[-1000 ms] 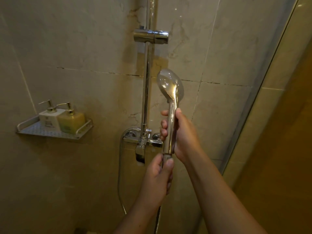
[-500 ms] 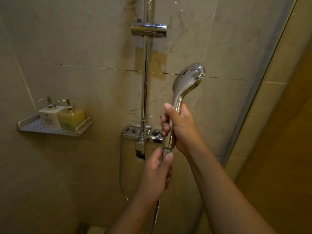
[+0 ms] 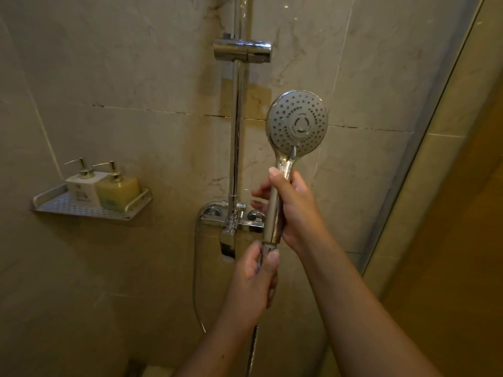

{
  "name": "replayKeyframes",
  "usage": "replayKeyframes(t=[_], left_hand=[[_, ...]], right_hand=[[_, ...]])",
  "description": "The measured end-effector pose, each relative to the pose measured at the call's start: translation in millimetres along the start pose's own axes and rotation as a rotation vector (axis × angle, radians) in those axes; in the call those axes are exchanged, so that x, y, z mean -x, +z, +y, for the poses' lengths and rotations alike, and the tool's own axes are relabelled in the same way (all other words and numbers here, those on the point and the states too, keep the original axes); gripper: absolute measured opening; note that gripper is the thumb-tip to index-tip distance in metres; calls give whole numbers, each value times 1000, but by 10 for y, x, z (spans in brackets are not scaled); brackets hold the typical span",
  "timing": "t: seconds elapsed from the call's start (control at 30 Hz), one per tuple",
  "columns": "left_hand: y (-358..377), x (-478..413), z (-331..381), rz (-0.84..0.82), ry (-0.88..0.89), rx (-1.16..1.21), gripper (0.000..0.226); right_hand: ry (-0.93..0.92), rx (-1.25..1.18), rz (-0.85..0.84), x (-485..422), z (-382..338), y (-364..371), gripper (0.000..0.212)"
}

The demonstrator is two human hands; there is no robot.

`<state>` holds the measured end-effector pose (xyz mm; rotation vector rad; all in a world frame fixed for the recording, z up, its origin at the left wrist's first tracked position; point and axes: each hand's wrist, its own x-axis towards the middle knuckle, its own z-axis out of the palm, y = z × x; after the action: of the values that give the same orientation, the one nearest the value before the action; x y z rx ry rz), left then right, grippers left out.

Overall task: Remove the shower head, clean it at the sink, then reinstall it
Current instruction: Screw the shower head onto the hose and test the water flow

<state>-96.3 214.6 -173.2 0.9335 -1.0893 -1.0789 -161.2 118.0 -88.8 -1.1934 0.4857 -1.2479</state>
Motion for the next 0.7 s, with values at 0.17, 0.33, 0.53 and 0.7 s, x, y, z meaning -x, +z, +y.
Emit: replayKeyframes(t=[0.17, 0.33, 0.53, 0.7], left_hand=[[13, 7, 25, -3, 13, -19, 14], [25, 36, 21, -10, 6, 5, 18], [-34, 35, 17, 2, 6, -4, 28], [-85, 18, 37, 6, 33, 2, 18]], right_hand=[[17, 35, -53, 8, -27, 1, 15], [53, 25, -37, 34, -20, 7, 33], [219, -165, -121, 26, -82, -12, 63], [225, -187, -138, 42, -69, 24, 48]])
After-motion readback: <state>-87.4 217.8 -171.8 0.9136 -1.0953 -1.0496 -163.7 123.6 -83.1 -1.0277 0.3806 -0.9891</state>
